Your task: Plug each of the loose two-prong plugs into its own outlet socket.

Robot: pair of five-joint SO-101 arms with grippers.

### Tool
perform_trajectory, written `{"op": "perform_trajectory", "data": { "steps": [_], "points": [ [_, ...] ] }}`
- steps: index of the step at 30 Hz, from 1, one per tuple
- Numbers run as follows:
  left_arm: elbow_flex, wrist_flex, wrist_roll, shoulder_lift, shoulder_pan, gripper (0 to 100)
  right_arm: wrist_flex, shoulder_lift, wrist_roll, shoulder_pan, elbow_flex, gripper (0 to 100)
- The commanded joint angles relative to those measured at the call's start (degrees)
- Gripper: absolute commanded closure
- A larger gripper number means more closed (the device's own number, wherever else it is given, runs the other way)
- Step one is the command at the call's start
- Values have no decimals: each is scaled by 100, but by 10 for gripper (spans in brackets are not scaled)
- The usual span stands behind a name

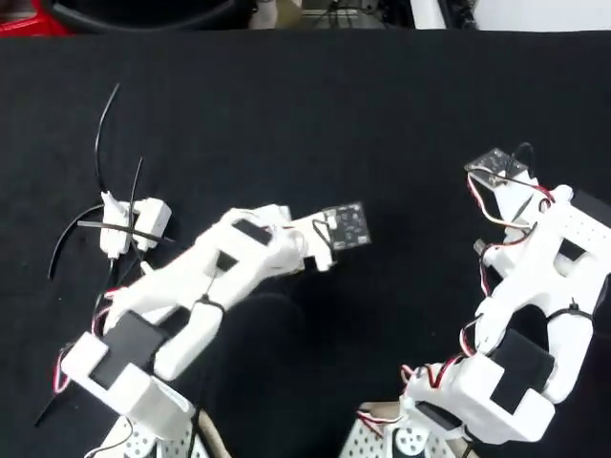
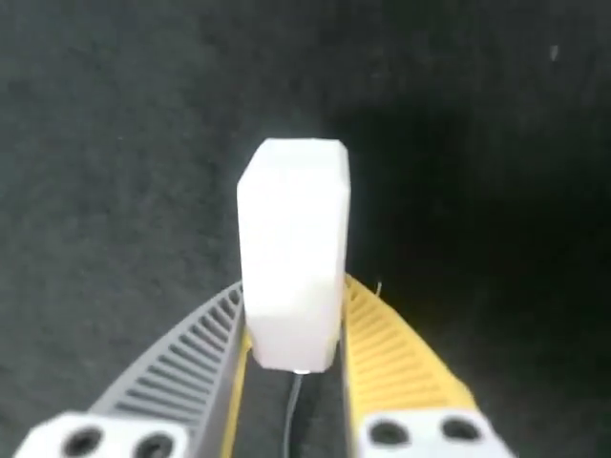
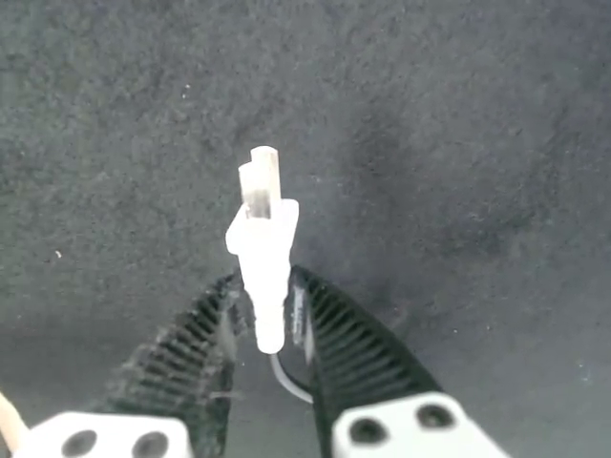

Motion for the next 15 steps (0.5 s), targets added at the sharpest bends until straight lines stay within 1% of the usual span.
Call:
{"op": "perform_trajectory", "data": {
  "steps": [1, 3, 6, 9, 11, 15],
  "points": [
    [-488, 492, -114, 158, -84, 850, -79, -224, -53, -70, -4, 987],
    [-488, 624, -79, 158, -75, 827, -70, -224, -53, -141, 31, 987],
    [-488, 932, -105, -18, -75, 818, -70, -224, -62, -255, 57, 987],
    [-418, 1626, -325, -545, -66, 811, -70, -224, -62, -316, 57, 987],
    [-338, 1952, -360, -985, -57, 809, -70, -224, -62, -369, 57, 987],
    [602, 1705, -325, -1758, 426, 805, -70, -224, -70, -396, 57, 987]
  ]
}}
